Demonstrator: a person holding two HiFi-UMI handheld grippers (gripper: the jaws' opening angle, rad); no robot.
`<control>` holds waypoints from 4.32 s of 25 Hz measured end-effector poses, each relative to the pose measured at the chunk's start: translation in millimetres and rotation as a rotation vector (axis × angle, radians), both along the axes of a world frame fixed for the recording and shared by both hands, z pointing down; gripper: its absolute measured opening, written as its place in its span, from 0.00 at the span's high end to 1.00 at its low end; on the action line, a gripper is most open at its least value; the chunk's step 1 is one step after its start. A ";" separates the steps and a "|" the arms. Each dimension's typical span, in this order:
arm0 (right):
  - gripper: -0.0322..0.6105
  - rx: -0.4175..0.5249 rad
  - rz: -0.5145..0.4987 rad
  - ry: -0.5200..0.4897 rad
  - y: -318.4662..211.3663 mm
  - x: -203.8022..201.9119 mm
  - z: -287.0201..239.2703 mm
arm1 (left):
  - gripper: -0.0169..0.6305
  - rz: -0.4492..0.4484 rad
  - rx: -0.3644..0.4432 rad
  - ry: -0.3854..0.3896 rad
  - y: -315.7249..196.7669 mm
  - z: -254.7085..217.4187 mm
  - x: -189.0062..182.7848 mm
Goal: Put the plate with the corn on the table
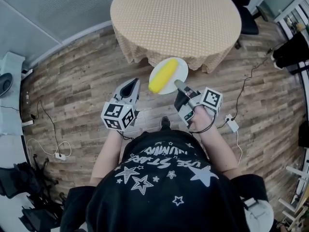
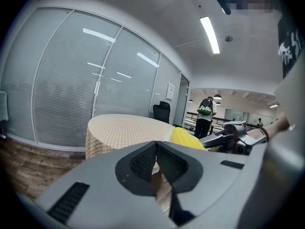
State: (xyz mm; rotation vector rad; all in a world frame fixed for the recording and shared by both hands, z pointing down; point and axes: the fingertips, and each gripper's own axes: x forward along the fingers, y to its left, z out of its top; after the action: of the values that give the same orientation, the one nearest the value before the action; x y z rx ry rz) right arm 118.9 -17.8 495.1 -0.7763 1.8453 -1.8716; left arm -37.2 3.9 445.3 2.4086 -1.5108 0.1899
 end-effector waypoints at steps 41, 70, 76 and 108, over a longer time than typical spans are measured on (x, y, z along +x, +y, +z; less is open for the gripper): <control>0.87 0.009 0.109 0.021 -238.4 -52.9 15.9 | 0.96 0.098 -0.048 0.057 -261.8 21.9 -70.7; 0.87 -0.078 0.206 0.061 -408.8 -126.8 75.9 | 0.96 0.079 -0.158 0.083 -382.6 75.6 -164.6; 0.87 -0.075 0.167 0.061 -454.9 -141.1 79.6 | 0.96 0.058 -0.169 0.063 -416.4 75.2 -172.9; 0.87 -0.277 0.162 0.228 -511.1 -145.8 122.6 | 0.96 0.071 -0.191 0.025 -470.1 88.9 -143.2</control>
State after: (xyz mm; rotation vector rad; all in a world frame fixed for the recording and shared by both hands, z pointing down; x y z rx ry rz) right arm -26.9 -529.0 617.7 -1.2409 1.6074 -2.0258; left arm -180.5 -466.2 534.2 2.3060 -1.3322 0.3038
